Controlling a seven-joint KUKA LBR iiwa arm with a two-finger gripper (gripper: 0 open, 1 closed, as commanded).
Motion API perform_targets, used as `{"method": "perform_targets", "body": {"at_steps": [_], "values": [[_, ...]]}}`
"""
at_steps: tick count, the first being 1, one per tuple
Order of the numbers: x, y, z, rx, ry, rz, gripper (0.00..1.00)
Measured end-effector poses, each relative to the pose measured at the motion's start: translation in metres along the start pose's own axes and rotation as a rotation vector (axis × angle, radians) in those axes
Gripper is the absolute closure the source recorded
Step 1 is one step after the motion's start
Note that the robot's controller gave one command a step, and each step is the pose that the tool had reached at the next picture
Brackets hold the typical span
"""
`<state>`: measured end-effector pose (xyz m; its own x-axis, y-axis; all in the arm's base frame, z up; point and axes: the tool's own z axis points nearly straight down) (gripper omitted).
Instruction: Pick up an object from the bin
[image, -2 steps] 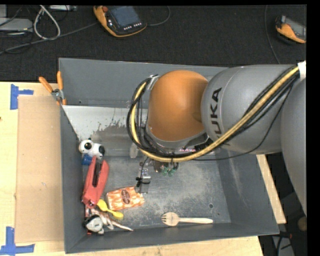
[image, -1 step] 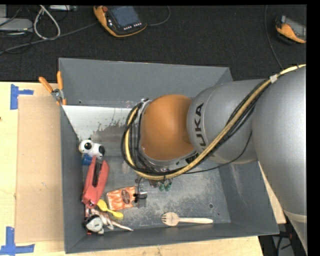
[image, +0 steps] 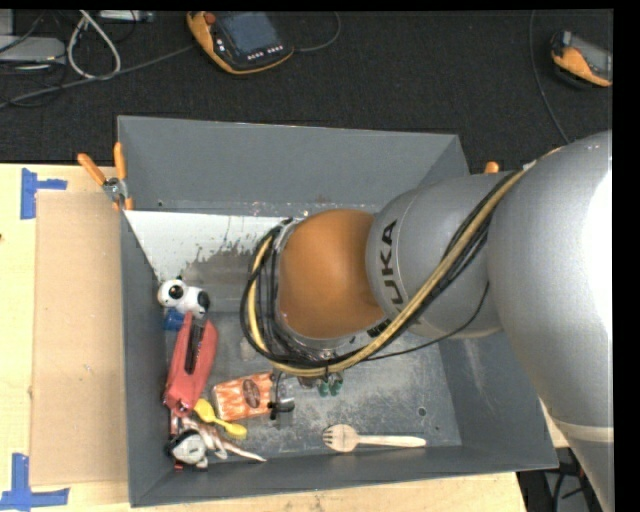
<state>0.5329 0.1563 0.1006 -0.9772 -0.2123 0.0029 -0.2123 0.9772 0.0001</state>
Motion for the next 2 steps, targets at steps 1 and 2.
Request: {"method": "perform_targets", "body": {"at_steps": [1, 2], "values": [[0.0, 0.011, -0.009, -0.002, 0.0, -0.111, 0.0], [0.007, -0.005, 0.031, 0.0, 0.002, 0.045, 0.0]]}}
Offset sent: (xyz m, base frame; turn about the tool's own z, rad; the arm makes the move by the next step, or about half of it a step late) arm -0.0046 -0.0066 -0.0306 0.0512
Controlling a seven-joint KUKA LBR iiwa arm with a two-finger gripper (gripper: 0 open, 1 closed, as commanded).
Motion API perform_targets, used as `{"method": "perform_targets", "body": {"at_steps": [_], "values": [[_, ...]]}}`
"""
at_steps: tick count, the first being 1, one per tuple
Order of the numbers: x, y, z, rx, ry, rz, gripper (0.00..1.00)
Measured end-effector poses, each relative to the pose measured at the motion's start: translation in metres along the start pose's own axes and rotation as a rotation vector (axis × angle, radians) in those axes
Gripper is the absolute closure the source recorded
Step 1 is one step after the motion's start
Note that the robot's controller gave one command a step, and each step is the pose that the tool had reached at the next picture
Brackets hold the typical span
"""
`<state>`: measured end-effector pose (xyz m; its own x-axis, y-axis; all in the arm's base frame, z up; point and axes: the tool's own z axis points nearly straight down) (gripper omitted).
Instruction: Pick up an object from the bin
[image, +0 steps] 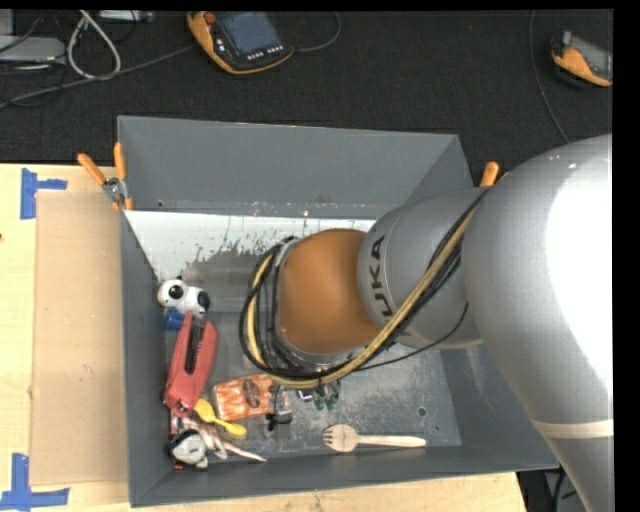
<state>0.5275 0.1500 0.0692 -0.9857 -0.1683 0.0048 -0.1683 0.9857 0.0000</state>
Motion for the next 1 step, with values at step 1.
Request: {"method": "perform_targets", "body": {"at_steps": [1], "values": [[-0.0038, 0.0029, 0.0001, -0.003, -0.002, 0.012, 1.0]]}}
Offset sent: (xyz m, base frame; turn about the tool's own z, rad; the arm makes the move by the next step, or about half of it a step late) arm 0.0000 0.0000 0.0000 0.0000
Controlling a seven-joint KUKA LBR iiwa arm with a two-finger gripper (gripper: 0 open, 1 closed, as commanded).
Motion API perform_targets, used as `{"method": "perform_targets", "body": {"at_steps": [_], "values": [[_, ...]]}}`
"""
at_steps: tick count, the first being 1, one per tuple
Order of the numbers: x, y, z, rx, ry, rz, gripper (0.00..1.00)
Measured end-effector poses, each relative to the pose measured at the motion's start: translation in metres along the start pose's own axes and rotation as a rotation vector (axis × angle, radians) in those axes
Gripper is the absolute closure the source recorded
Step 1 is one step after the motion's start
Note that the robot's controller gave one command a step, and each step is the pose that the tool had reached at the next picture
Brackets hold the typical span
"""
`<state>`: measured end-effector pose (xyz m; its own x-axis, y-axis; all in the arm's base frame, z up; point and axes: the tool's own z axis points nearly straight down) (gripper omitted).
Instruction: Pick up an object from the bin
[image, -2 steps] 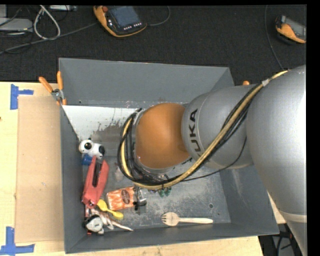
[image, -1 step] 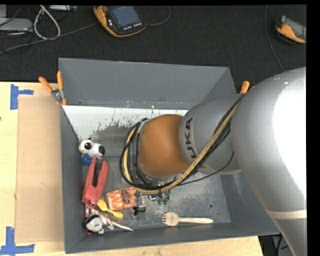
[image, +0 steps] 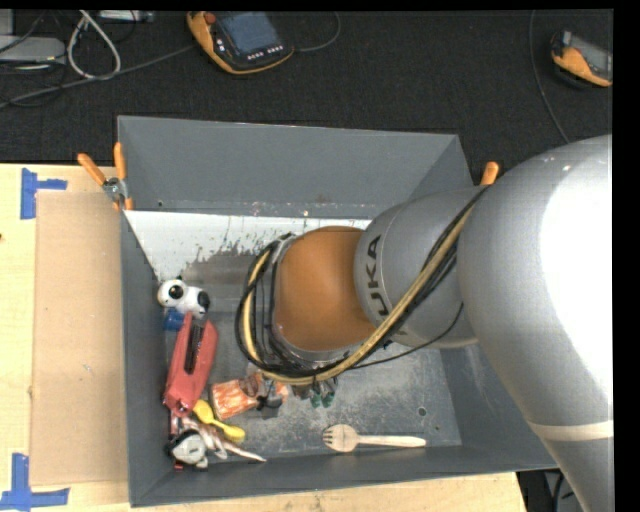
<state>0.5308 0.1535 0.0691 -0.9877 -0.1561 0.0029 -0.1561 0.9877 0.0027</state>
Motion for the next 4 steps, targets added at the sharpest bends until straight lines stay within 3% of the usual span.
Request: {"method": "perform_targets", "body": {"at_steps": [4], "values": [[0.002, -0.001, -0.017, -0.001, 0.004, 0.006, 1.0]]}}
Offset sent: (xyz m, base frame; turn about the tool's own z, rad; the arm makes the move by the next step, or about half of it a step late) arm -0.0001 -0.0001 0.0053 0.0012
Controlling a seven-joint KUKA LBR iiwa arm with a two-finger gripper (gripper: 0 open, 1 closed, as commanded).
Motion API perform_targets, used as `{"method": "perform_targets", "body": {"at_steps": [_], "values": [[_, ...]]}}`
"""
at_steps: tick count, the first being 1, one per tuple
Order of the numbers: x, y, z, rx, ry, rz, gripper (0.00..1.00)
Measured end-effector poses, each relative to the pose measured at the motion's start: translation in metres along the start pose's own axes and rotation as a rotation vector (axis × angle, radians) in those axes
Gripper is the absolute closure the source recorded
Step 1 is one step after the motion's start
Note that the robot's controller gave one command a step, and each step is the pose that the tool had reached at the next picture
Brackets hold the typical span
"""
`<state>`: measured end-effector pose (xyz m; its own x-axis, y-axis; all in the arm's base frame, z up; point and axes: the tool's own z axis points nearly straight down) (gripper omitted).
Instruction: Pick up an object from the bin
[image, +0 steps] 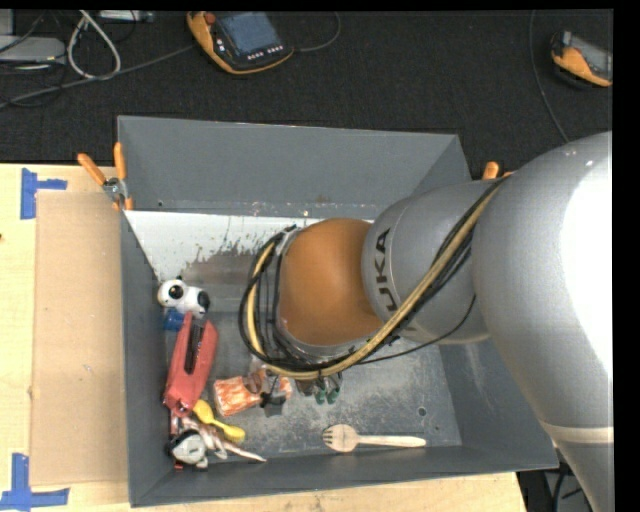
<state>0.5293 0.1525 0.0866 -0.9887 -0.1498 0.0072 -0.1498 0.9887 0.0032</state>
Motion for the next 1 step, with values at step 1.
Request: {"method": "perform_targets", "body": {"at_steps": [1], "values": [[0.0004, 0.0002, -0.0276, 0.0, 0.001, 0.001, 1.0]]}}
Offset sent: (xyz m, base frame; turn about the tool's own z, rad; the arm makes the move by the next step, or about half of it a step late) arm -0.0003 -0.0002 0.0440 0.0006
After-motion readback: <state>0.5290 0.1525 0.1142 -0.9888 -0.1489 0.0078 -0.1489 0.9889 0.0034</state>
